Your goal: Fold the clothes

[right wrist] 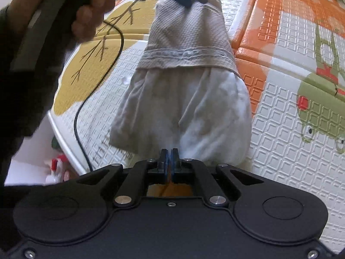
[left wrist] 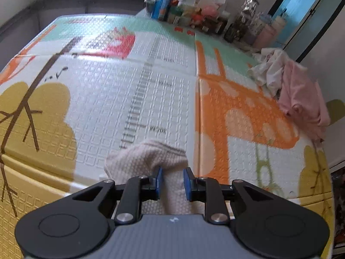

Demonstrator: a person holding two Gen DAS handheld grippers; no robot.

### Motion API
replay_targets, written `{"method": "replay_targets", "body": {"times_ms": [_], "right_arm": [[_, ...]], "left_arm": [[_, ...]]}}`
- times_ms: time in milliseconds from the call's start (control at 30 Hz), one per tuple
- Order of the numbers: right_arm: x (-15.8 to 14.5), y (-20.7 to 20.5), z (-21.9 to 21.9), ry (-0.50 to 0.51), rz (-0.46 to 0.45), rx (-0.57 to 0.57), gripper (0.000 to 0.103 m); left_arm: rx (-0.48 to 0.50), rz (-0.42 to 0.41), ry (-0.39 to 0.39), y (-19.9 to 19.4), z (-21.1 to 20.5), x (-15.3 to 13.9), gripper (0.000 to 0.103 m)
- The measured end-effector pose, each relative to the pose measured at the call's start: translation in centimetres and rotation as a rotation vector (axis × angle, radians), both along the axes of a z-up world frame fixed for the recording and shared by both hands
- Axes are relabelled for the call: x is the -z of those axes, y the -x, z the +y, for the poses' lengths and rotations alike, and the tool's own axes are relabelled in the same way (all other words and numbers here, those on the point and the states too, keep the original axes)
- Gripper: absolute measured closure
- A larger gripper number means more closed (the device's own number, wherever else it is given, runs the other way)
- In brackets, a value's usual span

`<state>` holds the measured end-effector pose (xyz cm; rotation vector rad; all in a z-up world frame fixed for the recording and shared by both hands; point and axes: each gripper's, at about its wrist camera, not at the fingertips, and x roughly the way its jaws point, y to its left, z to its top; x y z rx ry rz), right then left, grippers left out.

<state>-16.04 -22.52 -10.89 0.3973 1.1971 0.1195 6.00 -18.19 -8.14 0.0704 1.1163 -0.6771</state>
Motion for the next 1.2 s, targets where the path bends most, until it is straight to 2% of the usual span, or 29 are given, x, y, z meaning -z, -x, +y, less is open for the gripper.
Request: {"method": "replay_targets", "body": {"times_ms": [267,467,633,900,1000,1033,1200], "right_arm": [[-4.7,0.6,-2.0,0.082,-0.187,0.024,0.099],[-4.8,-0.8,-3.6,0.099,-0.212,0.056,0.099],[-4.0,-1.3,-3.6,0.103,-0.203,0.042,0.099],[-2.5,-1.1,-2.9,0.111,-0.165,0.025,0.098],[-2.1,-0.8,-2.9,0.112,-0.154,0.022,0.099],[-2.0,-0.7,-3.0,0.11,-0.152,0.022,0.099],[-1.4,0.2,-3.2,0.107,-0.143,0.016,0.099]], "left_arm": [[-0.002,0.039,0.072,2.8,2.9,-0.9,0.079],[-0.004,0.069,0.126,4.9,5.0,-1.5,0.08],[-0.035,0.16,0.179,6.5,6.5,0.1,0.081],[-0.046,0.175,0.123,8.0,7.0,2.1,0.081],[-0.066,0.182,0.101,7.9,7.4,2.8,0.084],[-0.07,0.178,0.092,7.9,7.5,3.0,0.089],[-0.089,0.178,0.072,7.9,8.0,3.5,0.091]]}}
